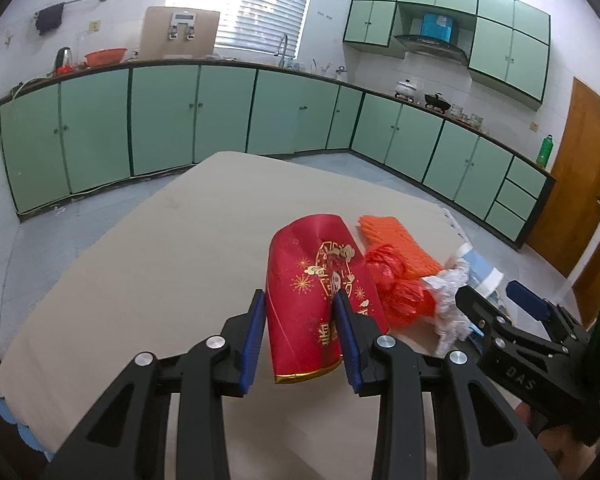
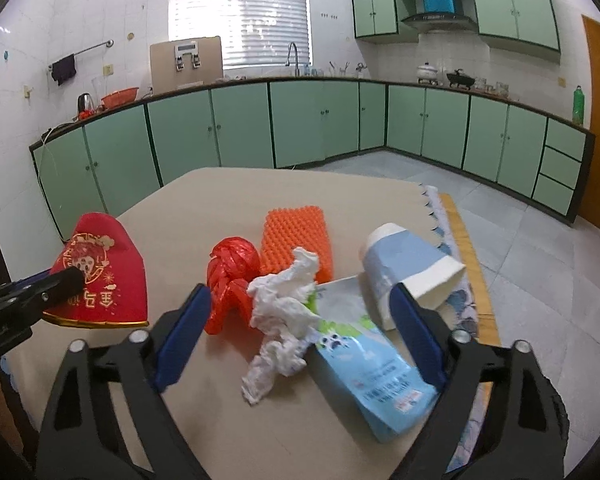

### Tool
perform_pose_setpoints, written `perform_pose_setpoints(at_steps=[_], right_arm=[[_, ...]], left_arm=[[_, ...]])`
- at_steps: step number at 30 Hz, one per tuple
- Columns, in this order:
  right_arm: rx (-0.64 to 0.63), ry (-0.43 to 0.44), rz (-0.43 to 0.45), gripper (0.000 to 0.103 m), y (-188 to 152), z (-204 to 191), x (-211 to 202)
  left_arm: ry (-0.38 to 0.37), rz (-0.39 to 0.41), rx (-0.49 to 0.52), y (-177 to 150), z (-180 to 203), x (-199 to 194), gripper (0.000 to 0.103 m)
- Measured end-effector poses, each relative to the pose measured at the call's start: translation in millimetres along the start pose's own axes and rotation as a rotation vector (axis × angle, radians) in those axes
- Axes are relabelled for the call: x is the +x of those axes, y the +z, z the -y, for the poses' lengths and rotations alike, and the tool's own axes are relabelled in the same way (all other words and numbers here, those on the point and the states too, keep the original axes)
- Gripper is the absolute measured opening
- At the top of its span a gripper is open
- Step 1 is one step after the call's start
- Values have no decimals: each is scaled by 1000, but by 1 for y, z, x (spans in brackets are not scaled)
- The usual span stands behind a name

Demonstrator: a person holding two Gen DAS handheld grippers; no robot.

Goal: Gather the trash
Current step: 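Grasp the crumpled white tissue with the right gripper, then carry the red paper bag and tissue over the bin and open both grippers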

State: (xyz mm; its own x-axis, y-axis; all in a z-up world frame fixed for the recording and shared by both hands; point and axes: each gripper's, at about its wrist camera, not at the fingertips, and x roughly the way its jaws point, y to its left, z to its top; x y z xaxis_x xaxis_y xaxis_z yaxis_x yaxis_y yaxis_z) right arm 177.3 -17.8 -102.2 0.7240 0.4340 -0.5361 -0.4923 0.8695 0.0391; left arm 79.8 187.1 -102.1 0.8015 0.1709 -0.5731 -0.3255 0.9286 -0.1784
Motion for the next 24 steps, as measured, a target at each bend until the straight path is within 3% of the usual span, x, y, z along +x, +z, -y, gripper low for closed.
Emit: perform_pose_setpoints(at_steps=[4, 7, 12, 15, 24], right_arm=[[-9, 5, -34, 73, 1, -4, 10], [-8, 25, -61, 59, 1, -5, 16], [-10, 76, -90, 24, 1, -6, 17], [-11, 96, -82, 17, 3, -6, 11], [10, 126, 13, 15, 21, 6, -36]], left_arm=[[3, -6, -7, 0, -1, 3, 34], [4, -6, -9, 0, -2, 4, 34], [-7, -9, -6, 1, 1, 4, 34], [-13, -5, 3, 1, 5, 1, 34], [-50, 27, 31, 7, 27, -13, 34]])
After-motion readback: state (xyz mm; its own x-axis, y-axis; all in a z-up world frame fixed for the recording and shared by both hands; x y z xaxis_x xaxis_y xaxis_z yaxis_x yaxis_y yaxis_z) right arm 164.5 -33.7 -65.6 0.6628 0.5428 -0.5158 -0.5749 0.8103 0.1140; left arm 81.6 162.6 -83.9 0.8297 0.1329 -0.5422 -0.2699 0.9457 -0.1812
